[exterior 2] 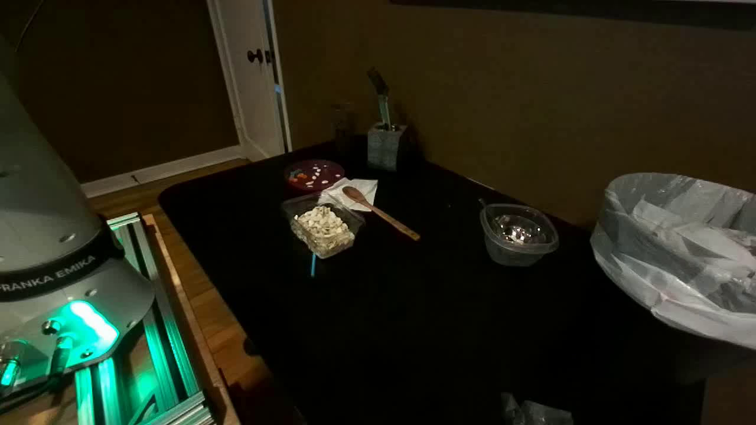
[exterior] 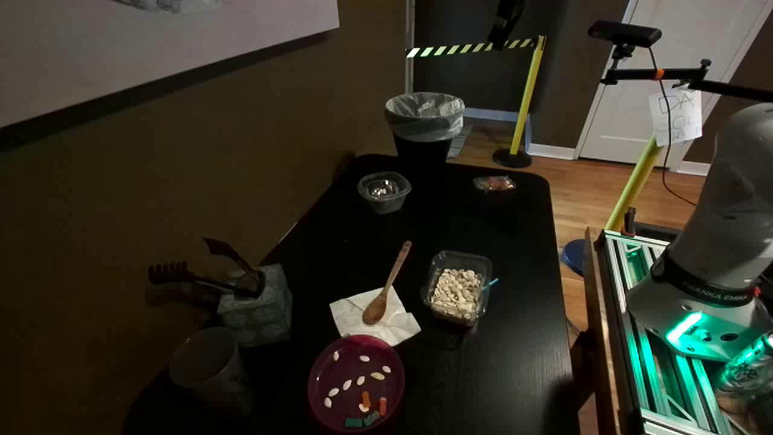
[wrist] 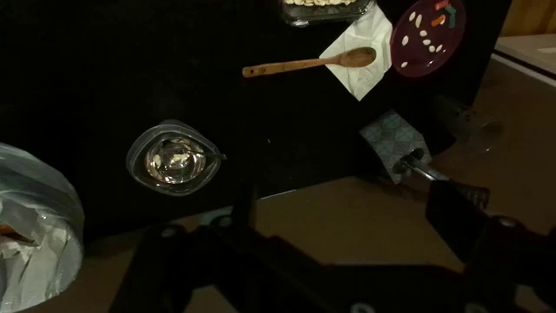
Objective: Move the pencil and place it on the napkin
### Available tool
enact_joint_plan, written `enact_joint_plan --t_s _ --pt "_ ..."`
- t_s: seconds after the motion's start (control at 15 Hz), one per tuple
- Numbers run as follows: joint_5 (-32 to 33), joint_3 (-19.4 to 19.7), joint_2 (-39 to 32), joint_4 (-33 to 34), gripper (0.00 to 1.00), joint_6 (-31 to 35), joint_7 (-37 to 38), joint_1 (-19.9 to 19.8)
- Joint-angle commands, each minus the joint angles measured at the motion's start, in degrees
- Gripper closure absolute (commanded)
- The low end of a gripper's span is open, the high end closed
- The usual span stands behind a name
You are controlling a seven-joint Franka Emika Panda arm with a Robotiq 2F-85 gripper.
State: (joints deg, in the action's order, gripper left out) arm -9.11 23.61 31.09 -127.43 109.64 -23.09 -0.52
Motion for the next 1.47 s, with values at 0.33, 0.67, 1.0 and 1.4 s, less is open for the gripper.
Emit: enact_joint_plan --t_s 0.33,0.67,1.0,1.4 --pt "-1.18 -1.60 -0.58 0.20 0.00 -0.32 -0.98 -2.16" --pt "-0.42 -2.24 0.36 -0.37 0.00 0.68 -0.23 -2.73" --pt "0.79 -7.60 6.78 -12.42 0.00 6.61 6.11 -6.83" --pt "5.72 -9.63 17.97 -31.30 0.00 5.80 2.20 -7.83"
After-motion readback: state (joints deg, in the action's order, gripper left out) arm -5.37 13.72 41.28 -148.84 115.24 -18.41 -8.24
